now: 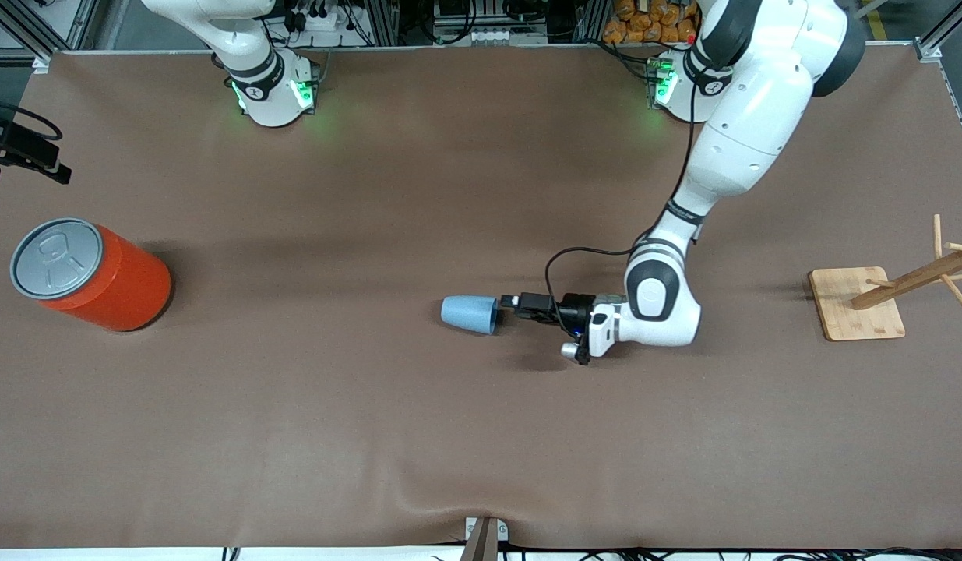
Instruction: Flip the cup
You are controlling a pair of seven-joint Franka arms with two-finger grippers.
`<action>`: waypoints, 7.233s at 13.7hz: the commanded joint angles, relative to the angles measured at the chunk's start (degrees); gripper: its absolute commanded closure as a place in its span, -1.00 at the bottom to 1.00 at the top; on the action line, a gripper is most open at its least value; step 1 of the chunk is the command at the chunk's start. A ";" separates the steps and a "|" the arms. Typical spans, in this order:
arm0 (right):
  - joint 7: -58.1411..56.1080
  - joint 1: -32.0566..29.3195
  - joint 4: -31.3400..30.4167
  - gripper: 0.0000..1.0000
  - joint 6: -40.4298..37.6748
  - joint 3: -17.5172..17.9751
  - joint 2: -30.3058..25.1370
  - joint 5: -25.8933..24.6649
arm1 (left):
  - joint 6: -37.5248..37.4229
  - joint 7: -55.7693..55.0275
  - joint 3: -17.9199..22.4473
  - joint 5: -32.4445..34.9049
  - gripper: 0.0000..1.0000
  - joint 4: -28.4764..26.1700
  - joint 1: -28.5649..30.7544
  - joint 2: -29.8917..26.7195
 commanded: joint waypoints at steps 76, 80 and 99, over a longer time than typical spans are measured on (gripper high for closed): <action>-0.52 -1.02 0.41 -1.00 -1.13 -0.29 2.17 3.22 | -25.21 -42.98 6.36 85.88 -1.00 8.58 16.95 -44.74; -0.52 -1.20 0.32 -1.00 -1.13 -0.29 2.26 3.22 | -30.04 -43.51 4.87 85.88 -1.00 7.00 16.86 -50.19; -0.43 -0.85 0.32 -1.00 -1.04 -0.29 2.44 3.22 | -32.33 -43.07 5.48 84.92 -1.00 2.42 12.11 -55.22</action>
